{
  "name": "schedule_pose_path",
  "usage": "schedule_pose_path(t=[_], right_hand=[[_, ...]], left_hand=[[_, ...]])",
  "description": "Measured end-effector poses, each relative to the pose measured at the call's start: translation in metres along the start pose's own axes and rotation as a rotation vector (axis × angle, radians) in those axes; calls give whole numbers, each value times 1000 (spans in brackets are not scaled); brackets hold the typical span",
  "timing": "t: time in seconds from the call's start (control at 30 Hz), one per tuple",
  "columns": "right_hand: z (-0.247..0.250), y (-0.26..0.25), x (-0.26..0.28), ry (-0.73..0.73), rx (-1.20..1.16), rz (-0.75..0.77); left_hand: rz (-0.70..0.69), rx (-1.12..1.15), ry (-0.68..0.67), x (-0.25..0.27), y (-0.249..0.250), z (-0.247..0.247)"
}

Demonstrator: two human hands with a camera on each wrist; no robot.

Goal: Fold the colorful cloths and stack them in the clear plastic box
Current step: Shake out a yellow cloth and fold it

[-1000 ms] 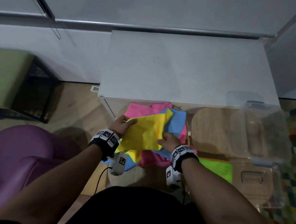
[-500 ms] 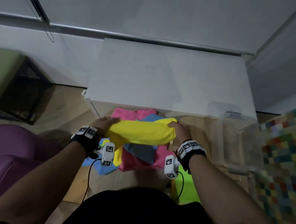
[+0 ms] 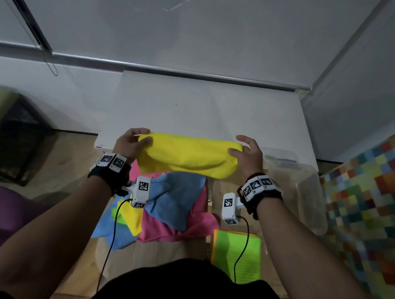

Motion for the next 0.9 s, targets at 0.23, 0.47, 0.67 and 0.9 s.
schedule_pose_path(t=[0.23,0.47,0.67,0.9], right_hand=[[0,2,-2,-10,-74,6],[0,9,-1,-43,-84,-10],[-1,5,-3,1,0,7],[3,-5,-7,43,138,86]], left_hand=[[107,-310,-154,-6,-11,-2],[218,-270,-132,6,-19,5],[80,79,38,1,-2,16],[-57,-251,12,-7,16,25]])
Point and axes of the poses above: each hand's wrist, its own x-axis away from the middle knuckle, its own z-axis out of the back of the hand, y = z × x, the point moved 4 cm from there along -x, towards the middle knuckle, and after that the axes turned 2 degrees about -x, right-handed, at the moved point
